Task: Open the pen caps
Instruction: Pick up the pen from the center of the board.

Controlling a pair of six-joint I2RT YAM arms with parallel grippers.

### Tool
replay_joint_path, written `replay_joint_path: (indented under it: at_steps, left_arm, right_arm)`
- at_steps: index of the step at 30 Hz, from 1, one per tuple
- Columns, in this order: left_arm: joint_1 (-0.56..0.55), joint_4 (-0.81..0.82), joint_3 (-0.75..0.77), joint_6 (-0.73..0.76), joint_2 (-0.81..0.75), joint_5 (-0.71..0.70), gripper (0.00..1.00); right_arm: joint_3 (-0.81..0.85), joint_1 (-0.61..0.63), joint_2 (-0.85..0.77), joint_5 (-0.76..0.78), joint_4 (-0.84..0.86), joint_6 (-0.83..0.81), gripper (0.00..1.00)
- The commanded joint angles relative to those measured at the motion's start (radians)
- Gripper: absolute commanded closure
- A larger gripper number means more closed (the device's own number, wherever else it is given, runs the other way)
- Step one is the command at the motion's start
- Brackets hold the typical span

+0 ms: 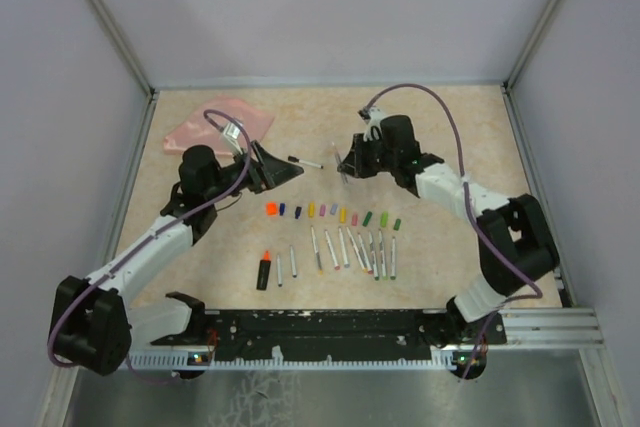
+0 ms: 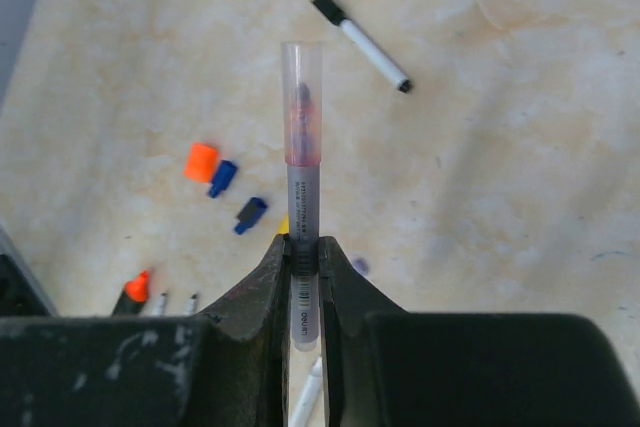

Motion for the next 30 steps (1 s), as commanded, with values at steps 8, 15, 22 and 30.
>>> replay_joint_path:
  at_steps: [8,15,22,30]
  left_arm:
    - [0.018,0.244,0.071,-0.1,0.132,0.101,0.05]
    - [0.008,0.279,0.131,-0.119,0.187,0.117,0.06]
    - [-0.02,0.275,0.158,-0.115,0.226,0.116,0.11]
    - [-0.046,0.241,0.186,-0.087,0.229,0.11,0.21]
  right_arm:
    - [-0.23,-0.001,-0.249,-0.328,0.544,0.328,1.0]
    - [-0.262,0.004,-0.285,-0.381,0.604,0.383,1.0]
    - [-0.265,0.034,-0.296,-0.399,0.617,0.395,1.0]
    - [-0.262,0.072,-0.291,-0.401,0.61,0.392,1.0]
